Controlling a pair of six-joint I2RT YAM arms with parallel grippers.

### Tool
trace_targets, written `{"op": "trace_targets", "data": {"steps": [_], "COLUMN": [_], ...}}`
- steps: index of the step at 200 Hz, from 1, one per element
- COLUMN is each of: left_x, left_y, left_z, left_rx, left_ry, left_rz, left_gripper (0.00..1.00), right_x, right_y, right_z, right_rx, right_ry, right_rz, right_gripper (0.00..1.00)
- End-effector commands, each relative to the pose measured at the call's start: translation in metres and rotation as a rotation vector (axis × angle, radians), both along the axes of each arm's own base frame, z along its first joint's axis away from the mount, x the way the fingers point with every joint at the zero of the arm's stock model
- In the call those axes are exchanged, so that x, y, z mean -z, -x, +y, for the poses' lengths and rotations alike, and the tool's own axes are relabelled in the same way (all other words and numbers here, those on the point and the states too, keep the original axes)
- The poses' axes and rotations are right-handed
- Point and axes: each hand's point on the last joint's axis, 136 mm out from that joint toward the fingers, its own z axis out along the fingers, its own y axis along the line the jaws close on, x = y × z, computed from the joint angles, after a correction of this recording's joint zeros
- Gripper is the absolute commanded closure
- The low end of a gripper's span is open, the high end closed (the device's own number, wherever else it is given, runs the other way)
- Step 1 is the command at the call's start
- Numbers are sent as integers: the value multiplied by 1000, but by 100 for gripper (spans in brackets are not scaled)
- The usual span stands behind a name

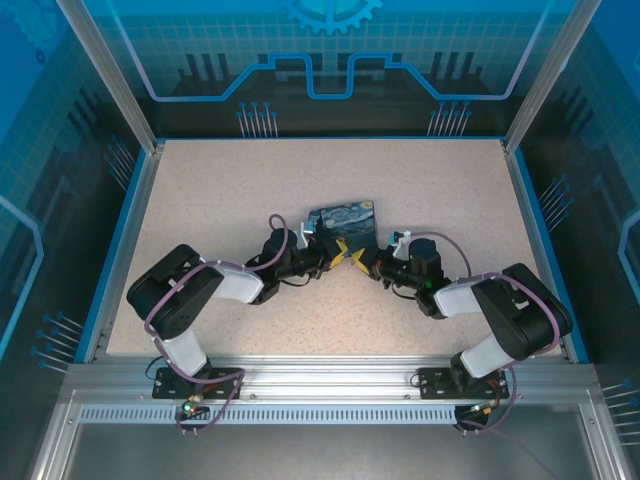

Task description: Unlock the padlock with the key

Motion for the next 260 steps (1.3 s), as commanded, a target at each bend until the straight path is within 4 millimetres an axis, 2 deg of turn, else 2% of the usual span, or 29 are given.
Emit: {"op": "trace_targets", "data": {"steps": [1,44,81,175,260], "left_x": [-34,-34,-35,-36,-31], "left_y": [-4,-5,-5,-5,-5], "left_z": [-5,-5,-6,-6,-6], "left_rx": [20,17,18,22,22], "left_ry": [69,69,66,71,68], "left_rz": [-75,-75,-76,-77,-69], "left_gripper": [100,100,100,100,100], "right_x": [-8,-6,-14,-18,-22], "right_y": [1,5,3,-8,-6], "right_z": [-1,-7,-5,3,4], "right_rx": [4,9,8,8,3], "right_ry": [15,41,28,2,-3], "right_rz": [-37,-27,-38,-37,-46], "right_gripper": [100,100,100,100,100]}}
